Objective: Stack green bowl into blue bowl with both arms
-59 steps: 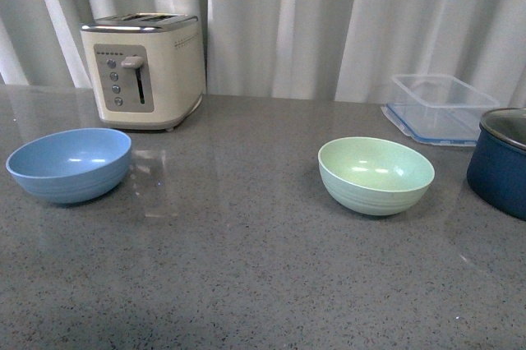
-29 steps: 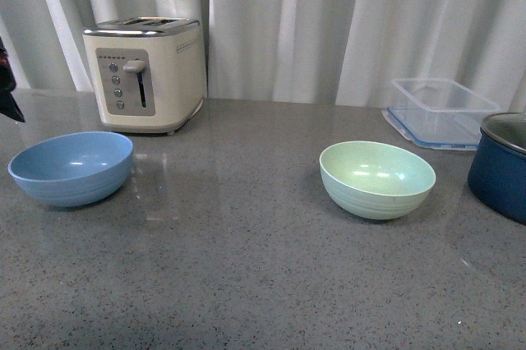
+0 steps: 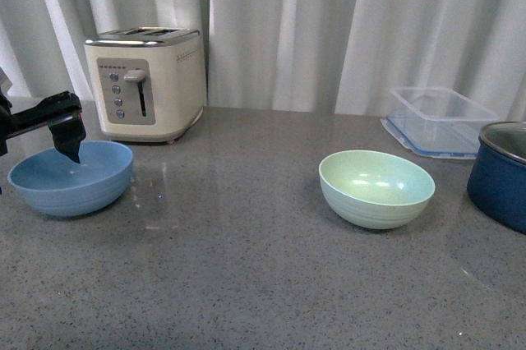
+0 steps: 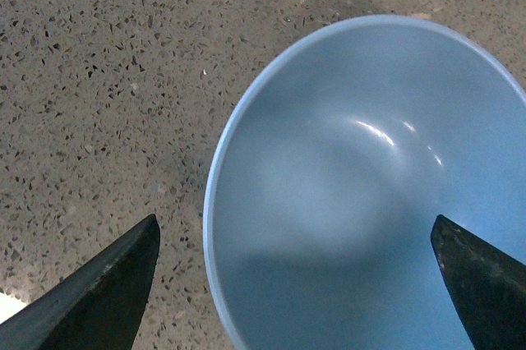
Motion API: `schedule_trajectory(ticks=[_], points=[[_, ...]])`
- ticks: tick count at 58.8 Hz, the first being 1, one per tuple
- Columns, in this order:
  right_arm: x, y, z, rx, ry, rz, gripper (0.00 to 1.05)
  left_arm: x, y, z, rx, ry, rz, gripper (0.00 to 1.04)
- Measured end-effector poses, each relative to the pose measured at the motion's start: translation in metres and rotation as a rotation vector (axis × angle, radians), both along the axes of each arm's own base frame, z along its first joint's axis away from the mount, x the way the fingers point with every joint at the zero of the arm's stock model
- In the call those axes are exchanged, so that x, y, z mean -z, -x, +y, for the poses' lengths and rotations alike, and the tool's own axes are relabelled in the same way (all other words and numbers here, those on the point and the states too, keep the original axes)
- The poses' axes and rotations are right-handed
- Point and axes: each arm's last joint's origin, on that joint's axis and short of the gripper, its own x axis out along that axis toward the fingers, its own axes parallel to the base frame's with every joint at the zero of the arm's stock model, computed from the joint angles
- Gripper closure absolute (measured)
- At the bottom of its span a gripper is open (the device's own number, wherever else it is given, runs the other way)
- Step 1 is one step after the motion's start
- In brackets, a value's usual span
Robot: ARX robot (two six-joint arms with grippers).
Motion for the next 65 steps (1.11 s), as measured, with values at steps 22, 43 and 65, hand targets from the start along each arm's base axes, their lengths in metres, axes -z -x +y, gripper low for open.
schedule_trajectory(ticks=[22,43,65], points=[[0.0,0.0,0.0,0.0,0.0,0.0,0.1,0.015,-0.015,0.001,-0.028,-0.003,0.046,0.42],[0.0,0.0,0.0,0.0,0.0,0.0,0.1,0.014,-0.015,0.0,-0.025,0.017,0.048,0.95],[0.0,0.0,0.0,0.0,0.0,0.0,0.1,-0.027,-0.009,-0.063,0.135,0.082,-0.057,1.01]])
